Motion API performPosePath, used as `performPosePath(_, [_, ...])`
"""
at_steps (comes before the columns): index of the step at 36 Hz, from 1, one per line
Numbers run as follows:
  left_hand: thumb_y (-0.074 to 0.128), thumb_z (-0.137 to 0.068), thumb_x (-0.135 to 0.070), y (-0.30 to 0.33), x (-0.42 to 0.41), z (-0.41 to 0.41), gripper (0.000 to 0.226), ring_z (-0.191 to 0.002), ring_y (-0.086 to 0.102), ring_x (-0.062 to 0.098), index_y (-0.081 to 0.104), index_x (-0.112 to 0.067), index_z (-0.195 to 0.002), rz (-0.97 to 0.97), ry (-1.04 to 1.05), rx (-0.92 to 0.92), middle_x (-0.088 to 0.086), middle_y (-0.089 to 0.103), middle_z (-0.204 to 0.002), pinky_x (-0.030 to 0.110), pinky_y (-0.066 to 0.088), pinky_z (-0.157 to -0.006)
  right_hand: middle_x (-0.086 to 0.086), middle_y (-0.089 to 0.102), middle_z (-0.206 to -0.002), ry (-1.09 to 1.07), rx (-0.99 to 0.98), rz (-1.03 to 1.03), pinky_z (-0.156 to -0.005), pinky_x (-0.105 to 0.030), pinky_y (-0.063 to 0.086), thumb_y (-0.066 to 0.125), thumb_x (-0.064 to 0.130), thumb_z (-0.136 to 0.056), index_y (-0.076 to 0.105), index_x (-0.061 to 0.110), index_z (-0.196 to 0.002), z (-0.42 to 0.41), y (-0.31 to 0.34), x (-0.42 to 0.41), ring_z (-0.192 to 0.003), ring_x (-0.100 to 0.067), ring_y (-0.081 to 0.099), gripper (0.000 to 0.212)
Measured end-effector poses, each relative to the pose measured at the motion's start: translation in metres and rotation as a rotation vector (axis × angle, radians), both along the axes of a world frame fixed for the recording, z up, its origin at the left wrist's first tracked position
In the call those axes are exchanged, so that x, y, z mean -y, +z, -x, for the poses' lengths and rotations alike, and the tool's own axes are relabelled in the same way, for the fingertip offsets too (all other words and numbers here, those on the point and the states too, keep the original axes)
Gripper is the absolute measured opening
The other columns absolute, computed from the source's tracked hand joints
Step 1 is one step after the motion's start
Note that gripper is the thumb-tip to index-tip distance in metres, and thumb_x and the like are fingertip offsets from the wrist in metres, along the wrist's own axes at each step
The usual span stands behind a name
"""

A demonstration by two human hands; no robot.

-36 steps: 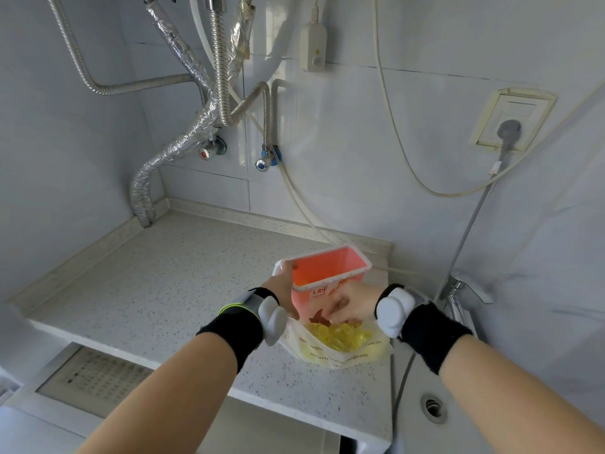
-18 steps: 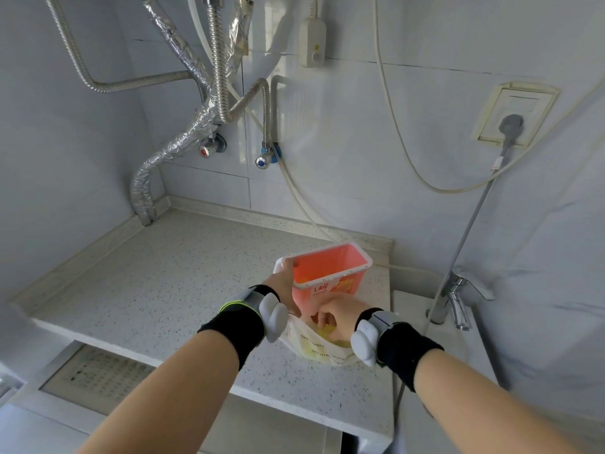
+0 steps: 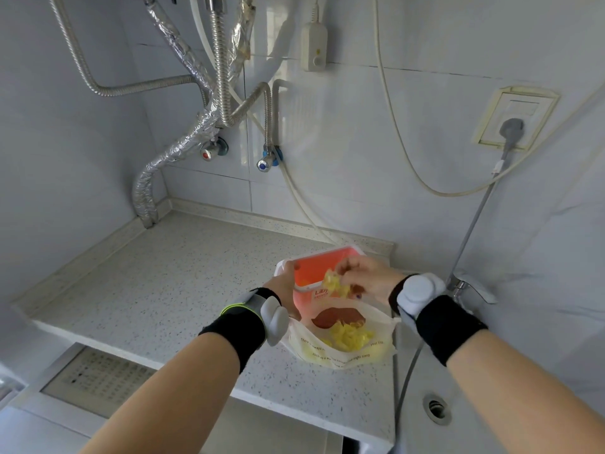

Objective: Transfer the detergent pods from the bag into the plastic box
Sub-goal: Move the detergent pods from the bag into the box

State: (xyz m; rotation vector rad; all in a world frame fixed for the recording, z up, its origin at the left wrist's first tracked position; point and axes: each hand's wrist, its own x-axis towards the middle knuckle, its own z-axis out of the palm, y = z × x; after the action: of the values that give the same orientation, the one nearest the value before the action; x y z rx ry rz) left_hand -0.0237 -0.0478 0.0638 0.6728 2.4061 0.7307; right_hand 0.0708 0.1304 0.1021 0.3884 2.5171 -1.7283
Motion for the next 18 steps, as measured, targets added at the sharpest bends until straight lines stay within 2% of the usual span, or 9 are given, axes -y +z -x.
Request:
performPosePath(2, [0.061, -0.078, -0.018, 0.001, 0.000, -0.001, 0.081, -0.058, 0.060, 0.019, 0.009, -0.032, -0.139, -0.011, 0.007, 0.013, 0.007, 0.060, -0.085, 0.025, 0.044, -0.048, -0.003, 0.060, -0.070, -0.059, -0.066, -0.005, -0.048, -0.021, 0.043, 0.060, -0.002, -0.081, 0.063, 0.016, -0.077, 0.009, 0.017, -0.003, -0.057, -0.016, 0.053, 0.020])
performPosePath(5, [0.059, -0.082, -0.017, 0.002, -0.001, -0.002, 0.080, -0.056, 0.059, 0.017, 0.007, -0.029, -0.141, -0.019, 0.009, 0.007, 0.005, 0.057, -0.083, 0.022, 0.042, -0.046, 0.002, 0.059, -0.068, -0.117, -0.106, -0.143, -0.044, -0.014, 0.041, 0.065, 0.009, -0.081, 0.065, 0.012, -0.087, 0.019, 0.035, -0.005, -0.049, -0.005, 0.054, 0.006])
performPosePath(9, [0.061, -0.079, -0.018, 0.002, -0.001, -0.003, 0.083, -0.059, 0.061, 0.017, 0.007, -0.031, -0.141, -0.008, -0.008, -0.011, 0.004, 0.059, -0.082, 0.025, 0.044, -0.048, 0.002, 0.062, -0.084, -0.084, -0.007, -0.396, -0.057, -0.016, 0.042, 0.068, 0.015, -0.079, 0.068, 0.019, -0.094, 0.030, 0.033, -0.012, -0.076, -0.015, 0.057, 0.015])
performPosePath(11, [0.061, -0.079, -0.018, 0.002, 0.000, -0.003, 0.083, -0.060, 0.061, 0.017, 0.006, -0.033, -0.141, -0.007, -0.008, -0.009, 0.003, 0.058, -0.084, 0.024, 0.043, -0.049, 0.001, 0.063, -0.096, -0.067, 0.055, -0.498, -0.057, -0.010, 0.040, 0.065, 0.010, -0.079, 0.069, 0.019, -0.102, 0.032, 0.028, -0.013, -0.083, -0.014, 0.056, 0.025])
performPosePath(13, [0.060, -0.080, -0.018, 0.002, -0.001, -0.002, 0.082, -0.060, 0.060, 0.017, 0.006, -0.033, -0.141, -0.018, 0.002, 0.007, 0.002, 0.055, -0.086, 0.023, 0.043, -0.048, 0.002, 0.062, -0.097, -0.088, 0.024, -0.547, -0.053, -0.001, 0.037, 0.062, 0.005, -0.078, 0.069, 0.016, -0.104, 0.030, 0.024, -0.015, -0.085, -0.012, 0.055, 0.029])
performPosePath(16, [0.060, -0.080, -0.016, 0.002, -0.002, -0.002, 0.084, -0.060, 0.060, 0.018, 0.005, -0.032, -0.142, -0.015, 0.003, 0.002, 0.004, 0.055, -0.090, 0.022, 0.042, -0.047, 0.002, 0.065, -0.086, -0.121, -0.061, -0.483, -0.055, -0.002, 0.040, 0.064, 0.002, -0.077, 0.071, 0.014, -0.090, 0.023, 0.021, -0.015, -0.074, -0.009, 0.058, 0.018])
performPosePath(18, [0.062, -0.080, -0.013, 0.001, -0.002, -0.001, 0.086, -0.060, 0.057, 0.016, 0.005, -0.031, -0.142, -0.004, 0.001, -0.003, 0.005, 0.053, -0.095, 0.022, 0.042, -0.047, 0.001, 0.067, -0.076, -0.023, -0.007, -0.374, -0.049, -0.006, 0.041, 0.065, 0.003, -0.079, 0.071, 0.015, -0.081, 0.015, 0.022, -0.013, -0.059, -0.004, 0.057, 0.013])
